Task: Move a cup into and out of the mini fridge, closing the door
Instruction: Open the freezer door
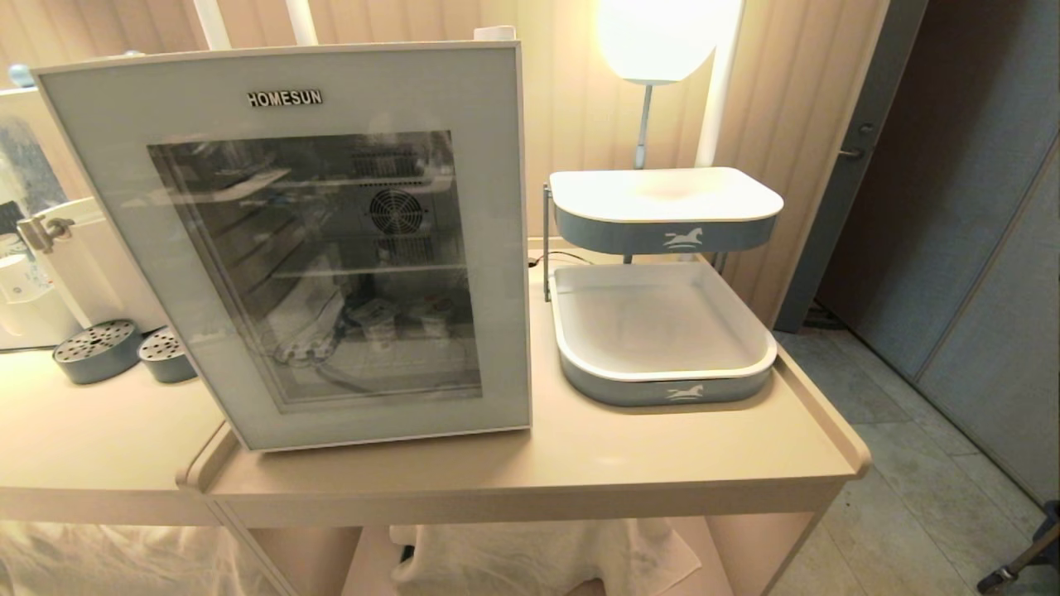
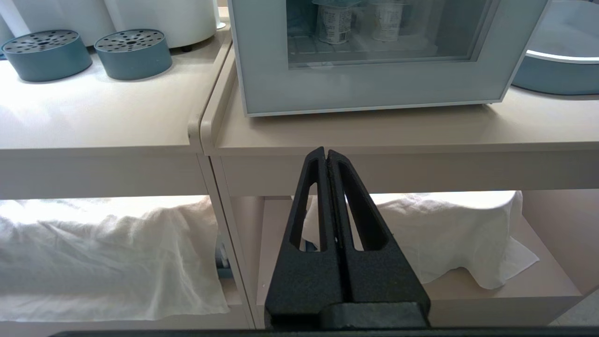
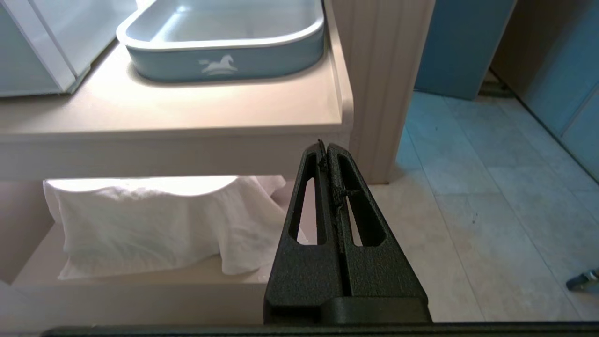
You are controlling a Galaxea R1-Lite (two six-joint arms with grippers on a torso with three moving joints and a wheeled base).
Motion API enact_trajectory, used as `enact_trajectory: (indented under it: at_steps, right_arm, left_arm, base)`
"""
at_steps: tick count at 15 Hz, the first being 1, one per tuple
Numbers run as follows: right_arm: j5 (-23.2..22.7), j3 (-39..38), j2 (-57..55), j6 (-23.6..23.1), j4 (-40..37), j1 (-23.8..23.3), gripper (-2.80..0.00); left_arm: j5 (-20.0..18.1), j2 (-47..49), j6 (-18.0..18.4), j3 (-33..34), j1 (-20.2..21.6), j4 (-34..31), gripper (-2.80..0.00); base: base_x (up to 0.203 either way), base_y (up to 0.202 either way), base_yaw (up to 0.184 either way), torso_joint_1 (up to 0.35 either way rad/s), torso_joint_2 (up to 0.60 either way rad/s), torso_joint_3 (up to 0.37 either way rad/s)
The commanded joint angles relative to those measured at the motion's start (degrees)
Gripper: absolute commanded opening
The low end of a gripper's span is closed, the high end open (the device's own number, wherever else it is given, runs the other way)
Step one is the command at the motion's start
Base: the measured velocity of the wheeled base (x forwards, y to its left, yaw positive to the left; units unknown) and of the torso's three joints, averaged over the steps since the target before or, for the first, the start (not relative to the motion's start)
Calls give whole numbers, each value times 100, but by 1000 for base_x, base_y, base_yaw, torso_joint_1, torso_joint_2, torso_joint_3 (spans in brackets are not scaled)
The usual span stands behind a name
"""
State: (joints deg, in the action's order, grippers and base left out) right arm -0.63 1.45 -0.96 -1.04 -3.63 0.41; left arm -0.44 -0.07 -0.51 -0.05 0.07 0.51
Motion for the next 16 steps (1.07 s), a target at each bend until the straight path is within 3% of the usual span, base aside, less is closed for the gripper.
enact_trajectory:
  at_steps: [1,6,16]
  right_arm:
    - [2,-13,92,12,-1,2,-280]
    - [2,-22,96,16,23,2,-280]
    - [11,-40,96,16,108,2,-280]
  left_arm:
    - [0,7,-2,-4,1,-4,-280]
    - [0,7,-2,-4,1,2,-280]
    - [0,7,-2,-4,1,-7,-280]
  base:
    - [0,0,0,0,0,0]
    - [1,34,2,1,1,0]
    - [0,191,1,3,2,3]
